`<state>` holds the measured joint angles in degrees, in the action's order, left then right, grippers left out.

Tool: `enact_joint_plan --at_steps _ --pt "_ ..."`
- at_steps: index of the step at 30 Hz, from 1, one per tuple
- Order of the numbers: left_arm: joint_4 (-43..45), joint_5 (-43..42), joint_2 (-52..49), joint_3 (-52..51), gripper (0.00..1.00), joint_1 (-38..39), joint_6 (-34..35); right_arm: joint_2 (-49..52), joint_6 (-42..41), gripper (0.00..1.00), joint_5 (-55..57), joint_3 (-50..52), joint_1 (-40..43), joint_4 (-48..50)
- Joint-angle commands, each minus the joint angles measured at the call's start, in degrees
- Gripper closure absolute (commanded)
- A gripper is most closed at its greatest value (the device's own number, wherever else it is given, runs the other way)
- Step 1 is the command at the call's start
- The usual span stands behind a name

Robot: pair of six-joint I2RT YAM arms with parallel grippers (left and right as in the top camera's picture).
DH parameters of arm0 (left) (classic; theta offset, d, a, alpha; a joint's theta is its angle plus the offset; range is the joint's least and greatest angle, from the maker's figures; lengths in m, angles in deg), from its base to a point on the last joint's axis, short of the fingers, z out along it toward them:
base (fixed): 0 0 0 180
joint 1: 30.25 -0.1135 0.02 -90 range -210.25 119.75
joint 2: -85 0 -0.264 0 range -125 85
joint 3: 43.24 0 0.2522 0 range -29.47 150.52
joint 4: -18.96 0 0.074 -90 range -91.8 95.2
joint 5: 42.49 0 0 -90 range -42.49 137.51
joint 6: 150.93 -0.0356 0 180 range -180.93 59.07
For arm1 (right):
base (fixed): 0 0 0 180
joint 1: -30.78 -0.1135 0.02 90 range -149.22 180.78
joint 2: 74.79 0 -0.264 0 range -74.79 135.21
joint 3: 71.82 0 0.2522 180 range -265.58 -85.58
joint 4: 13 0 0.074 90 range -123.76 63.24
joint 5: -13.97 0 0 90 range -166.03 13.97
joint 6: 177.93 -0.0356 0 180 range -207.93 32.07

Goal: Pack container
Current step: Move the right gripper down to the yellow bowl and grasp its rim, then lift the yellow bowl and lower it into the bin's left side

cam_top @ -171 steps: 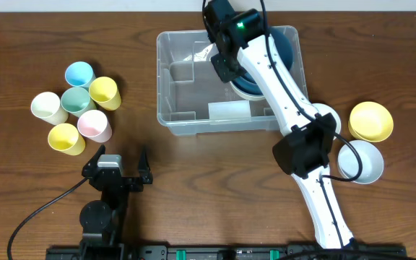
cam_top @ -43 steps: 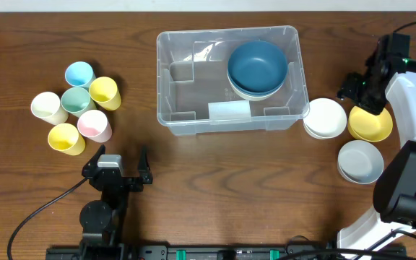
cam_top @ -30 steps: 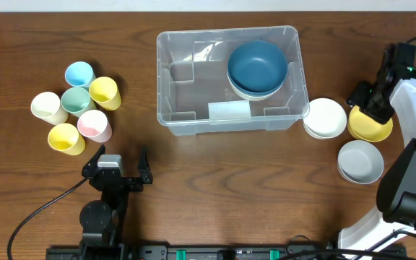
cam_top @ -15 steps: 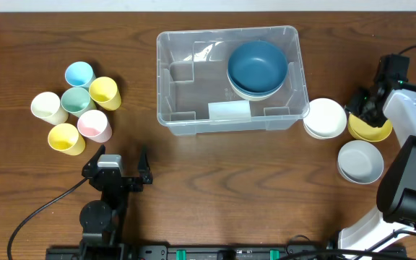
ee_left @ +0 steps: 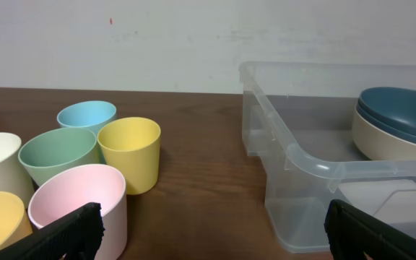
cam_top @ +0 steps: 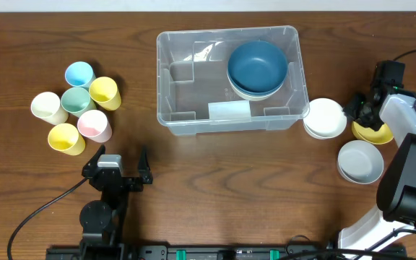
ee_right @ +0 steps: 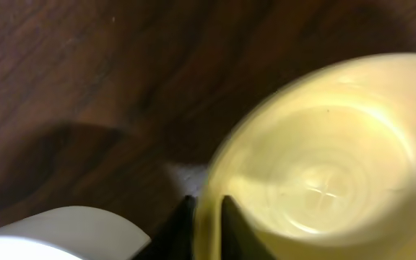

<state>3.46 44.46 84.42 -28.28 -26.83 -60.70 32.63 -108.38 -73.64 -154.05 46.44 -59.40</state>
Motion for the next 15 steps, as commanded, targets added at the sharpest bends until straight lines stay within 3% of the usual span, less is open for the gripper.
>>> enact_joint_plan --at_steps 1,8,15 --pt "-2.1 0.0 0.3 -1.0 0.02 -0.2 0.7 0.5 -0.3 0.95 0.4 0.3 0.5 0.5" --pt "-2.1 0.0 0.3 -1.0 0.02 -0.2 0.7 0.2 -0.3 0.99 0.7 -2.7 0.7 -0.5" --pt "-2.1 0.0 0.3 -1.0 0.02 -0.2 0.7 -2.7 2.5 0.99 0.3 -17.8 0.3 -12.8"
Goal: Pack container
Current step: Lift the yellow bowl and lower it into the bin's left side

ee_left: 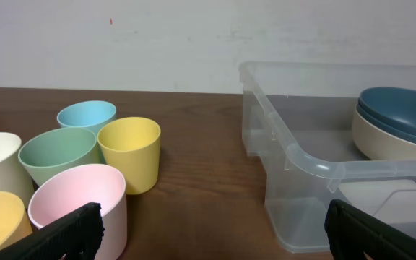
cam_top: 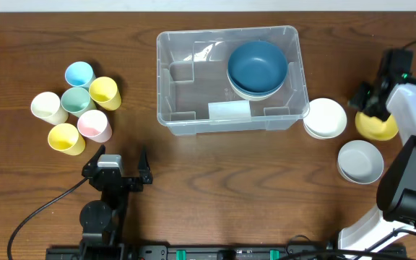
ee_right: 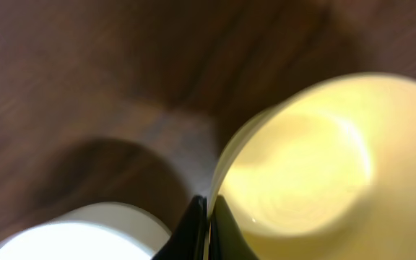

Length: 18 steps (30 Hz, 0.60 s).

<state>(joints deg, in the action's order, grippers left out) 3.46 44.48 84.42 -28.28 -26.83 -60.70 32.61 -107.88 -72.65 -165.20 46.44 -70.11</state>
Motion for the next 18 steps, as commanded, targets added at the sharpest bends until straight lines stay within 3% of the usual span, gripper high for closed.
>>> enact_joint_plan --at_steps 1,9,15,18 --pt "-2.1 0.0 0.3 -1.0 0.02 -0.2 0.7 -3.3 3.0 0.99 -1.2 -9.9 0.1 -4.5" --pt "-2.1 0.0 0.3 -1.0 0.02 -0.2 0.7 -9.1 11.0 0.99 -14.7 -29.8 -7.2 -16.3" --pt "-2.1 0.0 0.3 -1.0 0.02 -0.2 0.7 -12.3 13.2 0.99 -14.8 -33.6 -24.4 -12.5" --pt "-2.1 0.0 0.3 -1.0 0.02 -0.2 0.7 -11.4 14.8 0.99 -7.8 -33.6 -34.7 -10.0"
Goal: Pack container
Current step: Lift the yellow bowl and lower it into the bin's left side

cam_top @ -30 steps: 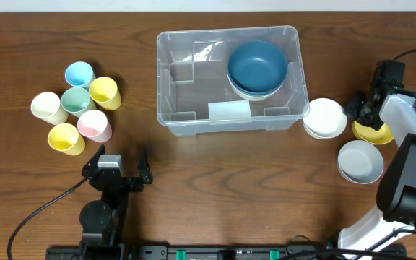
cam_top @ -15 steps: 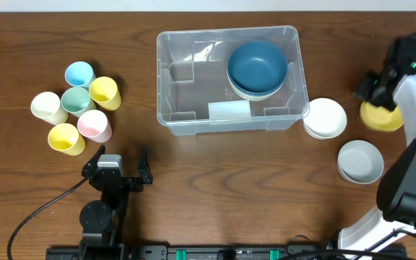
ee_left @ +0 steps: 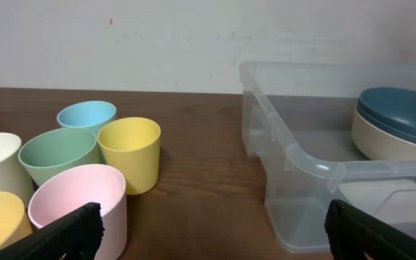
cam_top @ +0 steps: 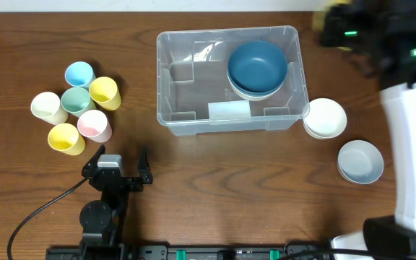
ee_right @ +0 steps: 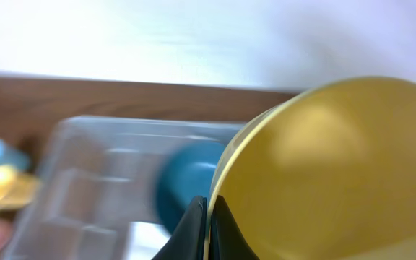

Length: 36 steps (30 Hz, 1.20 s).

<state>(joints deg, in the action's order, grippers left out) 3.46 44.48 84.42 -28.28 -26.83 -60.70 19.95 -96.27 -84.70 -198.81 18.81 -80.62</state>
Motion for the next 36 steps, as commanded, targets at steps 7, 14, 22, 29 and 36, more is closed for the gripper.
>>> enact_joint_plan --at_steps 7,14,22,29,36 --pt "-2.1 0.0 0.3 -1.0 0.02 -0.2 0.7 9.8 7.9 0.99 20.9 0.0 -25.2 4.6" --pt "-2.1 0.0 0.3 -1.0 0.02 -0.2 0.7 21.7 8.7 0.99 21.7 0.0 -29.5 8.5" --pt "-2.1 0.0 0.3 -1.0 0.02 -0.2 0.7 30.4 11.3 0.99 19.4 0.0 -29.5 13.6" --pt "-2.1 0.0 0.3 -1.0 0.02 -0.2 0.7 34.9 11.9 0.99 19.1 0.0 -29.2 16.9" --pt "-2.1 0.0 0.3 -1.0 0.02 -0.2 0.7 38.3 13.1 0.99 19.4 0.0 -29.0 19.8"
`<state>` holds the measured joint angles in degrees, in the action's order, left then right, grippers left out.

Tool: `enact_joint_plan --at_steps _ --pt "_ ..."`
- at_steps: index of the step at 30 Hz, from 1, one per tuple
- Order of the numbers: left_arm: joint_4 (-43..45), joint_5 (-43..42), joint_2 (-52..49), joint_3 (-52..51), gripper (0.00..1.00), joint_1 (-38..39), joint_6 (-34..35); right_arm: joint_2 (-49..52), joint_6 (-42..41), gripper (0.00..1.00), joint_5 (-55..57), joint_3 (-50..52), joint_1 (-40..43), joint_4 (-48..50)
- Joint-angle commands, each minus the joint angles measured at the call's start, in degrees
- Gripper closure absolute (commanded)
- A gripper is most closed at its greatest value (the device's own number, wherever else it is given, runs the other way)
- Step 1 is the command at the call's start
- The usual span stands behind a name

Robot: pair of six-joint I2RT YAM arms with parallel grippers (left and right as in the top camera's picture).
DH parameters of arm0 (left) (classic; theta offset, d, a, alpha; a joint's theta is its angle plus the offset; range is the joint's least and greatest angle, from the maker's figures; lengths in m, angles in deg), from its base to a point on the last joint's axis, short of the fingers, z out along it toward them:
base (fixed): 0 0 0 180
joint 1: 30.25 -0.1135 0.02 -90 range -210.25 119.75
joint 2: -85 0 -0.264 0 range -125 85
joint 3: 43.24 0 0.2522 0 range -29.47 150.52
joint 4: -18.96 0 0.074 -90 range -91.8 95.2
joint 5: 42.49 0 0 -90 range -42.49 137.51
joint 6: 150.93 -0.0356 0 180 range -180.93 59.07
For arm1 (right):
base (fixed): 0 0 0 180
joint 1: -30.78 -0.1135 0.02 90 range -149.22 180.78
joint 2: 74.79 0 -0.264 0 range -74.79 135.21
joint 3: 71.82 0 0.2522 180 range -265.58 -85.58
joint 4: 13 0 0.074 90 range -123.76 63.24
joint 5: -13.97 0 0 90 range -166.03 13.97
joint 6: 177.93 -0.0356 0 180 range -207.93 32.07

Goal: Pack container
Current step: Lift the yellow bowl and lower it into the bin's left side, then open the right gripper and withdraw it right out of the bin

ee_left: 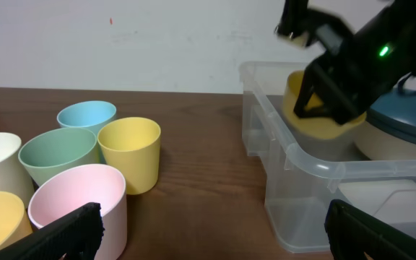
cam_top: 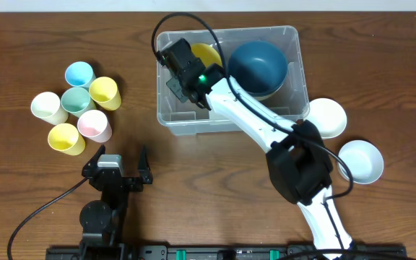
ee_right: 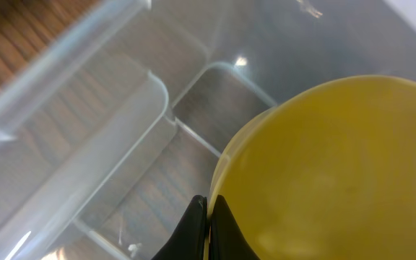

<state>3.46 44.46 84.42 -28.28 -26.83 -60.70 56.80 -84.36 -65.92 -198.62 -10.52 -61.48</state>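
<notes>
The clear plastic container (cam_top: 172,119) stands at the table's back middle, with stacked blue and cream bowls (cam_top: 258,66) in its right half. My right gripper (cam_top: 186,72) is over the container's left half, shut on the rim of a yellow bowl (cam_top: 206,53). In the right wrist view the yellow bowl (ee_right: 338,173) hangs tilted above the container floor (ee_right: 121,180), pinched between the fingertips (ee_right: 209,217). The left wrist view shows the yellow bowl (ee_left: 316,123) inside the container wall (ee_left: 316,170). My left gripper (cam_top: 115,172) rests open near the front edge.
Several cups (cam_top: 78,108) in blue, green, yellow, pink and cream cluster at the left. A white bowl (cam_top: 326,118) and another white bowl (cam_top: 360,162) sit right of the container. A white lid-like piece (cam_top: 226,110) lies in the container's front.
My right gripper has moved with the yellow bowl from above the container's back right corner to inside its left half. The left arm is unchanged.
My right gripper was shut on the yellow bowl's rim at the table's right side, beside the white bowls. Then the bowl was off the table, later high near the container's back right, and now it hangs in the container's left half.
</notes>
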Motion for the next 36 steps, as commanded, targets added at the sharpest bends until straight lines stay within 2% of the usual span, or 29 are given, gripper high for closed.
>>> enact_joint_plan --at_steps 1,12,14,17,24,28,31,36 --pt "-2.1 0.0 0.3 -1.0 0.02 -0.2 0.7 1.6 1.2 0.99 0.6 -0.2 0.5 0.8" --pt "-2.1 0.0 0.3 -1.0 0.02 -0.2 0.7 3.5 1.2 0.99 0.6 -0.2 2.5 2.5" --pt "-2.1 0.0 0.3 -1.0 0.02 -0.2 0.7 3.5 1.2 0.83 0.6 -0.2 2.8 2.5" --pt "-2.1 0.0 0.3 -1.0 0.02 -0.2 0.7 3.5 1.2 0.71 0.6 -0.2 2.9 2.4" --pt "-2.1 0.0 0.3 -1.0 0.02 -0.2 0.7 3.0 1.2 0.69 0.3 -0.6 2.4 2.2" --pt "-2.1 0.0 0.3 -1.0 0.02 -0.2 0.7 -0.5 1.2 0.61 0.4 -2.5 1.0 0.2" --pt "-2.1 0.0 0.3 -1.0 0.02 -0.2 0.7 -5.3 1.0 0.56 0.4 -5.7 0.3 -5.4" --pt "-2.1 0.0 0.3 -1.0 0.02 -0.2 0.7 -14.1 -4.0 0.55 1.9 -8.0 2.1 -16.1"
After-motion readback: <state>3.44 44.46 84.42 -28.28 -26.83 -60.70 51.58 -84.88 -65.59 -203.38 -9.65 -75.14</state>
